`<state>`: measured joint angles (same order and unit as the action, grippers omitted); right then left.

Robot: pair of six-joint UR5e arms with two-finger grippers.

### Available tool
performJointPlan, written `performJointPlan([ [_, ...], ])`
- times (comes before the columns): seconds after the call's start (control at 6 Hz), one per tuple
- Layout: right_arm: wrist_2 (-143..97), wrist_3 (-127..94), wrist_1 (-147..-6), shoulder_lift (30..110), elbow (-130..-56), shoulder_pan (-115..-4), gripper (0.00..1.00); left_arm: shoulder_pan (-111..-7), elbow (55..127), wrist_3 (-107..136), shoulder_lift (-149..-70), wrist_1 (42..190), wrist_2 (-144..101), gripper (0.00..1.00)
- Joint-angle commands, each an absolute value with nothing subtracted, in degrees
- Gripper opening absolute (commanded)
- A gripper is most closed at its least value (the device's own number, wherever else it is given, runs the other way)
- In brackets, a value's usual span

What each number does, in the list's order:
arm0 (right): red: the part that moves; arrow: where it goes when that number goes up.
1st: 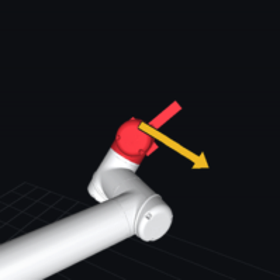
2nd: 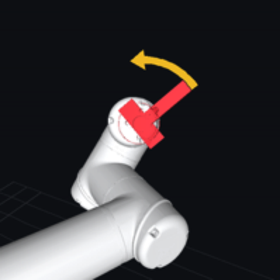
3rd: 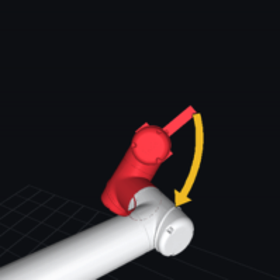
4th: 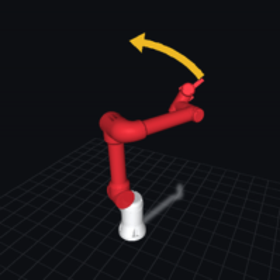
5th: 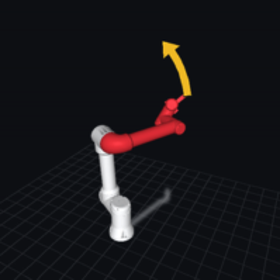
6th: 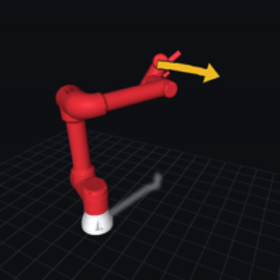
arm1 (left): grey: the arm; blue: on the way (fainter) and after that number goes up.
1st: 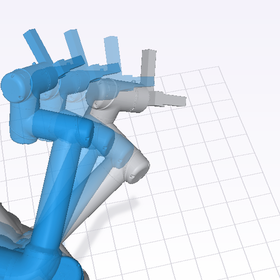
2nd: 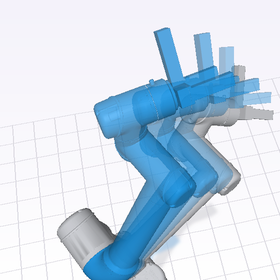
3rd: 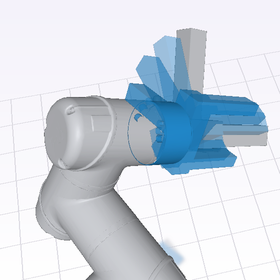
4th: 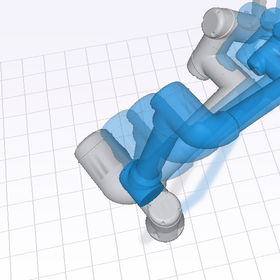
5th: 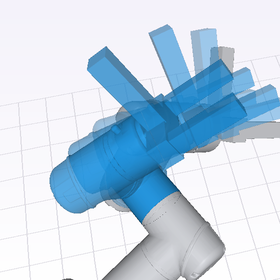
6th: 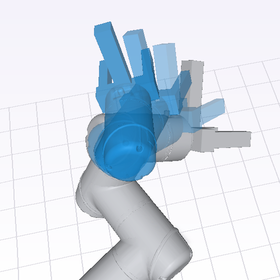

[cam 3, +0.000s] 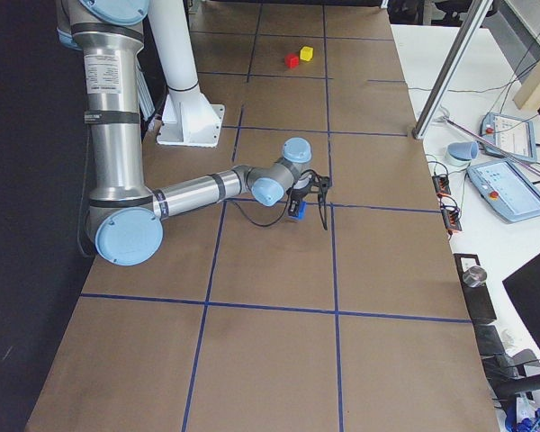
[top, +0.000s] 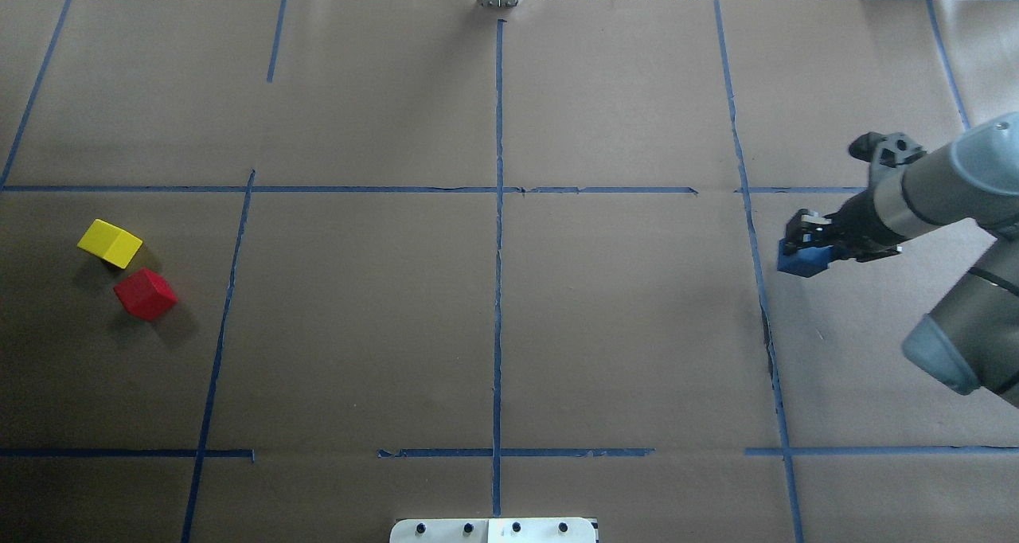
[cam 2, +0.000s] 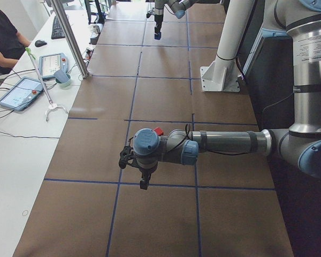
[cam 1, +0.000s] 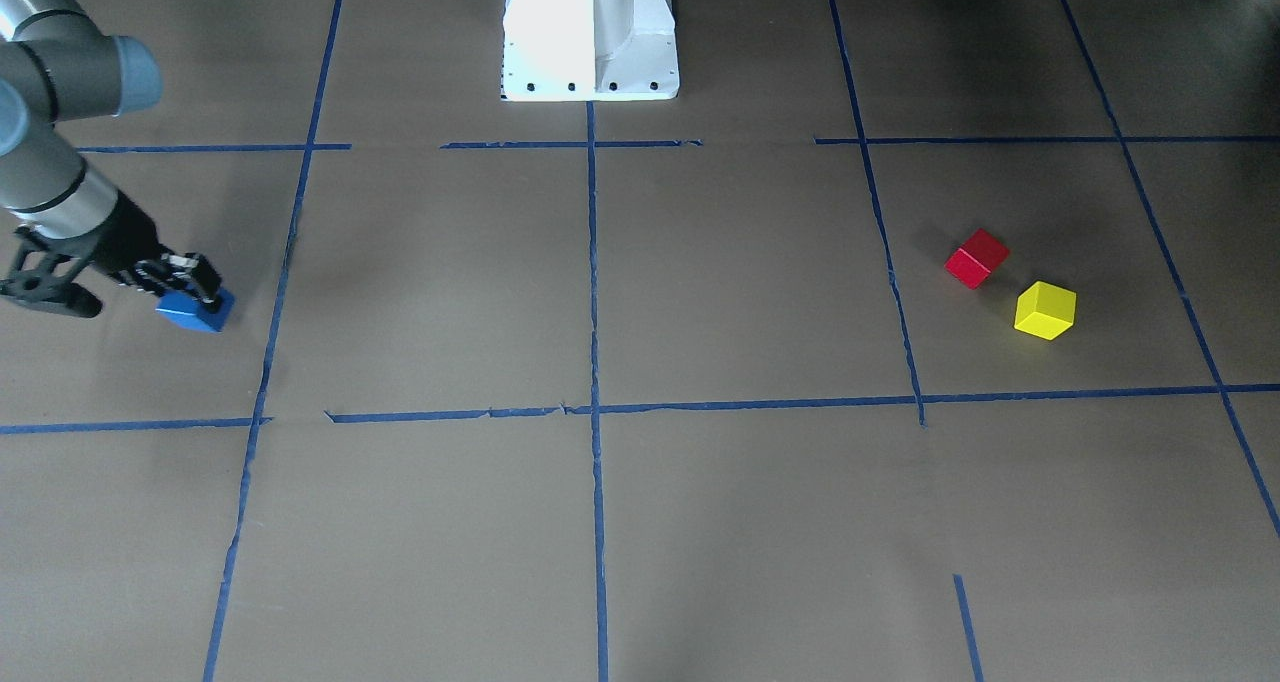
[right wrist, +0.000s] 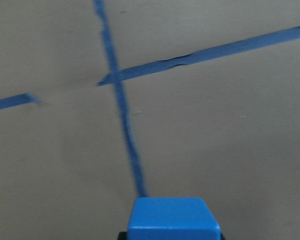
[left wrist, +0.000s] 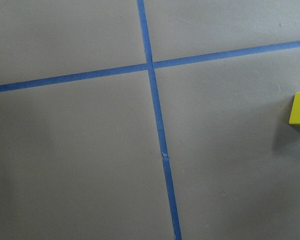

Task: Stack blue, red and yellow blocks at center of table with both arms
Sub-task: 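Carry the blue cube with the right gripper to the table's center grid crossing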

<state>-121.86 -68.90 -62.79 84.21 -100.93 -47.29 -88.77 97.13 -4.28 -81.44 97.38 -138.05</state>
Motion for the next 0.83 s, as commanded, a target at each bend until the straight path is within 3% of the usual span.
performJointPlan([
  [0.0, -120.6, -73.97, -74.08, 68.31, -101.26, -38.46, 0.0, -88.77, 97.56, -4.31, -81.39, 97.3, -137.99, 1.0],
  [0.17, -113.97, -74.0, -86.53, 58.02, -100.21, -33.62, 0.01, -88.68, 97.65, -4.39, -81.39, 97.38, -138.08, 1.0],
  [0.5, -110.66, -77.06, -87.45, 44.82, -86.31, -29.63, 0.01, -88.68, 97.73, -4.48, -81.39, 97.91, -138.08, 1.0],
  [0.67, -109.0, -76.91, -87.28, 43.87, -85.09, -28.31, 0.01, -88.68, 97.73, -4.4, -81.39, 97.91, -138.95, 1.0],
])
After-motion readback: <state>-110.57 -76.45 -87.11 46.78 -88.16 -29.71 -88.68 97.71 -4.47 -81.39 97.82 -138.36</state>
